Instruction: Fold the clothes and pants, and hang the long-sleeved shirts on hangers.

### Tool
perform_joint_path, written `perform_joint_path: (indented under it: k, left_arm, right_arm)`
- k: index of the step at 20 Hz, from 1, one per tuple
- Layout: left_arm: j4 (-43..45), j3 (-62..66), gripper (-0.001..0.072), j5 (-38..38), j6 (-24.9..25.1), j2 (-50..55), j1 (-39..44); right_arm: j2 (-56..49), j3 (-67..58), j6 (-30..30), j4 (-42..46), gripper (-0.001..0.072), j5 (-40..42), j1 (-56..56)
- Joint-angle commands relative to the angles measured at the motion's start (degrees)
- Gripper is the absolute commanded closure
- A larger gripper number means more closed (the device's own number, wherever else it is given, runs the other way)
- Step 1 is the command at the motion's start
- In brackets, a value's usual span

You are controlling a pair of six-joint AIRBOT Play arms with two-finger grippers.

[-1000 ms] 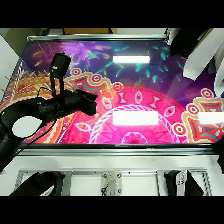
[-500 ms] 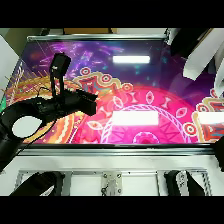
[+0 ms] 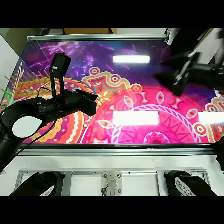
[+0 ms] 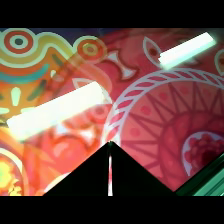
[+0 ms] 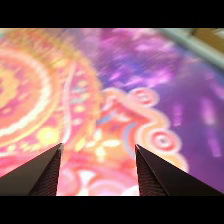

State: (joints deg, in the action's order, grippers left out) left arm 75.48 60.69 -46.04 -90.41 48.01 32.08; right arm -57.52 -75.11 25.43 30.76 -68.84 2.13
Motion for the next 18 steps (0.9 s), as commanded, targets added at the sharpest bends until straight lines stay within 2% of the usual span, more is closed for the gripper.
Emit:
perform_joint_path:
  k: [1,3,5,6,8,9,11,18]
  left_arm:
    - [0.0,0.0,0.0687,0.0,0.0,0.0,-0.1]
    - [0.0,0.0,0.0687,0.0,-0.1,0.2,-0.4]
    - [-0.2,0.0,0.0687,-0.4,-3.7,1.8,-2.8]
    - [-0.7,0.0,0.0688,-0.6,-5.6,2.8,-4.7]
    - [-1.6,0.0,0.0688,-0.4,-6.0,4.7,-7.7]
    - [-2.9,0.0,0.0687,-0.4,-6.0,5.6,-9.1]
    - [-6.3,0.0,0.0687,-0.9,-5.9,7.1,-10.6]
    - [-6.6,0.0,0.0687,-2.9,-5.9,8.5,-10.6]
  right_arm:
    - [-5.0,0.0,8.5,13.5,0.023,-1.1,-12.2]
    - [-7.9,0.0,15.1,15.0,0.023,-1.1,-13.9]
    - [-10.1,0.0,19.3,14.0,0.023,-1.3,-14.2]
    - [-10.9,0.0,20.7,13.6,0.023,-1.6,-14.2]
    - [-11.6,0.0,21.4,13.0,0.0239,-2.4,-14.2]
    - [-11.6,0.0,21.3,12.7,0.0345,-2.7,-14.2]
    - [-11.6,0.0,21.3,12.0,0.0691,-3.8,-14.2]
    - [-11.6,0.0,21.3,11.6,0.069,-3.6,-14.2]
